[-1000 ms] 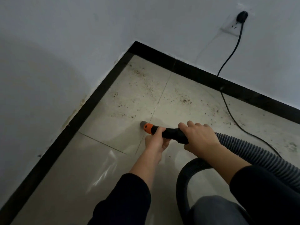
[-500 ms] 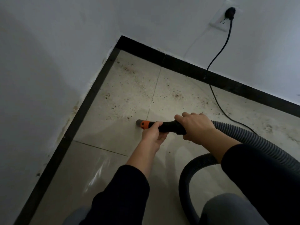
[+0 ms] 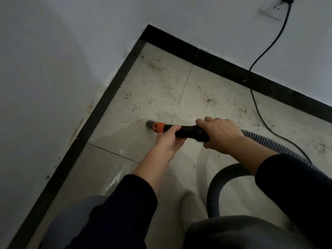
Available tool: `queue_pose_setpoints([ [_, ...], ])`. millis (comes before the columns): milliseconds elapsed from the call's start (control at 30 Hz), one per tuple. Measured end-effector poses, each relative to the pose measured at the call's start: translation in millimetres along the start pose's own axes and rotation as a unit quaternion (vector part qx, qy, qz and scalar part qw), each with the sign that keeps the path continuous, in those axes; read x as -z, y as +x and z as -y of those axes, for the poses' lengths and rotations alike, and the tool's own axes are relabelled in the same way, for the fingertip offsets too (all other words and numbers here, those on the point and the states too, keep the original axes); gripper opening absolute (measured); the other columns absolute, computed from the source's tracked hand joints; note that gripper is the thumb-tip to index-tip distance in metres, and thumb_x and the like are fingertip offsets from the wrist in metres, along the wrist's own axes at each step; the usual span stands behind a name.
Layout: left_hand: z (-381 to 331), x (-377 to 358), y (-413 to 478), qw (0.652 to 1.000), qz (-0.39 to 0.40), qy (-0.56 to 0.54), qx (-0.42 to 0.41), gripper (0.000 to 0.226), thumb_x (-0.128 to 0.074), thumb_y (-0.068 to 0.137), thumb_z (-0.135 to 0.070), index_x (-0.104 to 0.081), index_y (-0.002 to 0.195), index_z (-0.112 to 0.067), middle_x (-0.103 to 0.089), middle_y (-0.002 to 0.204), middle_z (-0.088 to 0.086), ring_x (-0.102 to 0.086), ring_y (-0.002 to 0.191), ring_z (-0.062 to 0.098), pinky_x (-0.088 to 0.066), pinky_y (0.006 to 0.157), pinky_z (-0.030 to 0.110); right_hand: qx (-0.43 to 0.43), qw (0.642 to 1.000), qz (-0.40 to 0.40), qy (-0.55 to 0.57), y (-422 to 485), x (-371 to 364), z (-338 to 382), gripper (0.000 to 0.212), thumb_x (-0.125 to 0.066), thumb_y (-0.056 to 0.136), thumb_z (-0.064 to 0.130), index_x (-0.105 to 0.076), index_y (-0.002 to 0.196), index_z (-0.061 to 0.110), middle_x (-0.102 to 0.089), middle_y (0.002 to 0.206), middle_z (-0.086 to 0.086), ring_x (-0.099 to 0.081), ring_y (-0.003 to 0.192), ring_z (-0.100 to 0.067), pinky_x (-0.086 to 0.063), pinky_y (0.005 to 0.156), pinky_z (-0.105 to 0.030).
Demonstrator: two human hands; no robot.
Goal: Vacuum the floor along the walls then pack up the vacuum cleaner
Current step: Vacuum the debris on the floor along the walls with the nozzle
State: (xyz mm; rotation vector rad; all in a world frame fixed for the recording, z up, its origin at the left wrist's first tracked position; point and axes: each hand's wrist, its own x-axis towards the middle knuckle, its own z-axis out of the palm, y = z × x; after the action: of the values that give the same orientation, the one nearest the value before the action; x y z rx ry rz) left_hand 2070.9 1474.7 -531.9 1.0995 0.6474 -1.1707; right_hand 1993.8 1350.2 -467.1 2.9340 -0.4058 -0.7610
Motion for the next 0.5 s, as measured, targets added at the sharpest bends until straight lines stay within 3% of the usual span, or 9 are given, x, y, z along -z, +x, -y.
queue_pose_setpoints([
  [367, -15, 18, 1, 0.999, -0.027, -0.01, -0.043, 0.01, -0.063, 0.092, -0.012, -0.058, 0.096, -0.004, -0.069, 0.095, 0.018, -0.07, 0.087, 0.025, -0.058, 0.072, 0.028, 0.036, 0.999, -0.014, -0.012, 23, 6, 15, 0.045, -0.063, 0.085, 0.03, -0.041, 0.124, 0.025, -0.045, 0.096, 0.004, -0.047, 0.077, -0.018, -0.038, 0.062, -0.03],
  [500, -24, 34, -2, 0.998, -0.034, -0.016, -0.06, 0.014, -0.062, 0.093, -0.011, -0.057, 0.102, -0.002, -0.068, 0.096, 0.019, -0.069, 0.09, 0.025, -0.058, 0.071, 0.028, 0.05, 0.998, -0.021, -0.011, 31, 8, 31, 0.045, -0.064, 0.084, 0.029, -0.042, 0.123, 0.024, -0.051, 0.102, 0.001, -0.049, 0.078, -0.019, -0.041, 0.062, -0.031],
])
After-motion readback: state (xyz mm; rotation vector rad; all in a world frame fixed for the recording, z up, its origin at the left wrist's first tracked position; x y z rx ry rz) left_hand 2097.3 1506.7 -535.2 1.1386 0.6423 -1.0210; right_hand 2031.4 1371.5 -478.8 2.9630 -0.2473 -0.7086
